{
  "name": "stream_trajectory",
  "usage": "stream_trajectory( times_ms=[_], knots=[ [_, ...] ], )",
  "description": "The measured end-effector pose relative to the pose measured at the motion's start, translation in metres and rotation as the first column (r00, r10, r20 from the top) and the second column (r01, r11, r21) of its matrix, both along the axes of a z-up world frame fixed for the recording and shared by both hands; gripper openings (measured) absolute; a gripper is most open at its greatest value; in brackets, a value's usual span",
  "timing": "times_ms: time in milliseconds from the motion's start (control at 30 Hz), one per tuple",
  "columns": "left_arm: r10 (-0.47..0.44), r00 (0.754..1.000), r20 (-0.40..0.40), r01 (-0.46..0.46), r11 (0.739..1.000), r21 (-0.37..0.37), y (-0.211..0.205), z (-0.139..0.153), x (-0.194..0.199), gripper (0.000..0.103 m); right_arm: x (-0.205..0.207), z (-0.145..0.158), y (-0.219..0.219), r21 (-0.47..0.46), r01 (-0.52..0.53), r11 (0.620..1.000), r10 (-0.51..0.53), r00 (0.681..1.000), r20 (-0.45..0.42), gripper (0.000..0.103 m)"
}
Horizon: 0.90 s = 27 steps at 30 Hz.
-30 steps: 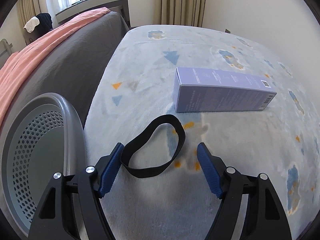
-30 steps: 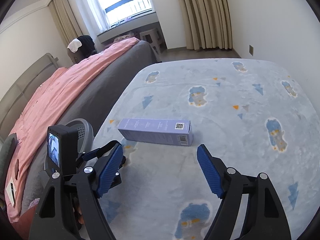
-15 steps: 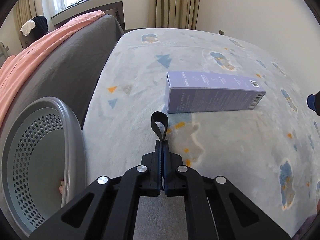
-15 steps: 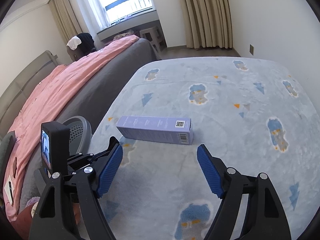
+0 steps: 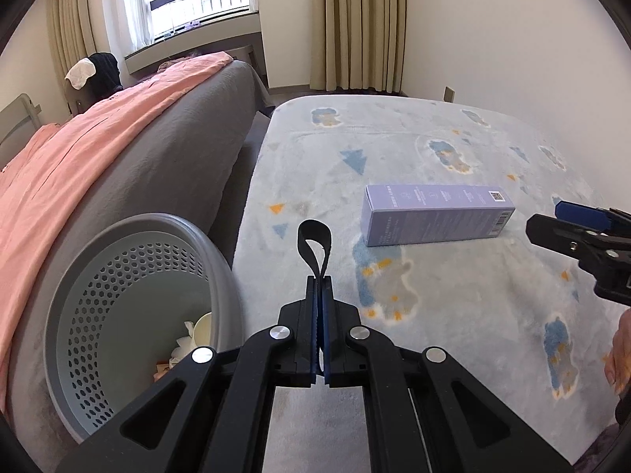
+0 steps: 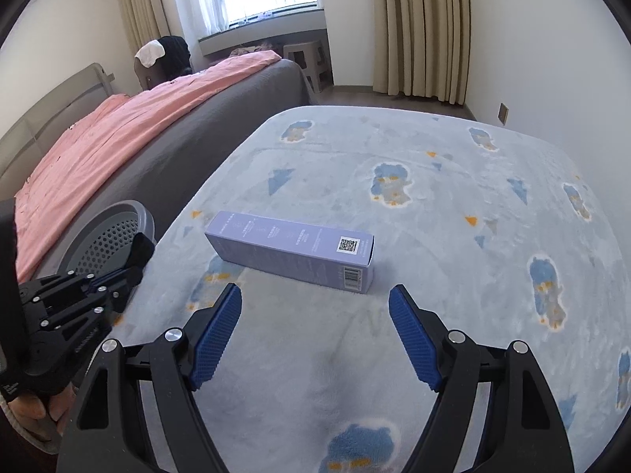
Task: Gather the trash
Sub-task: 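Grasp the purple toothpaste box with the right gripper while the left gripper holds the band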
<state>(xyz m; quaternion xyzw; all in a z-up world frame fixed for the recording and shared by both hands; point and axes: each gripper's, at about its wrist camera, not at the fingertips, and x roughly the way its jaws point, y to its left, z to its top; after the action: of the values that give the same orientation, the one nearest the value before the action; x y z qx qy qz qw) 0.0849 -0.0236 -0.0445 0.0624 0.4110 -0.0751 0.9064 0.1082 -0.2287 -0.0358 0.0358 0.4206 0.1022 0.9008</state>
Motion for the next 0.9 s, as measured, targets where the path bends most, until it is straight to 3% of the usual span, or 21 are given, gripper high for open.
stream_trajectory(
  times_ms=[100,333,600,900],
  knots=[
    [0.010,1.000,0.012,-0.009,1.000,-0.015,0.008,0.006,-0.003,0.002,0.016,0.002,-0.003,0.003,-0.039,0.999,0.039,0.999,-0.019,0.076],
    [0.030,0.999,0.031,-0.029,0.999,-0.018,0.023,0.013,-0.007,0.002,0.052,0.000,0.006,-0.132,-0.221,0.966,0.217,0.975,-0.046,0.076],
    [0.036,0.999,0.025,-0.035,0.999,-0.038,0.034,0.013,-0.004,0.002,0.078,-0.016,0.000,-0.057,-0.327,0.943,0.321,0.942,-0.095,0.081],
    [0.031,0.999,0.015,-0.031,0.998,-0.051,0.035,0.011,-0.002,0.002,0.072,-0.022,0.010,-0.025,-0.397,0.917,0.389,0.908,-0.156,0.083]
  ],
)
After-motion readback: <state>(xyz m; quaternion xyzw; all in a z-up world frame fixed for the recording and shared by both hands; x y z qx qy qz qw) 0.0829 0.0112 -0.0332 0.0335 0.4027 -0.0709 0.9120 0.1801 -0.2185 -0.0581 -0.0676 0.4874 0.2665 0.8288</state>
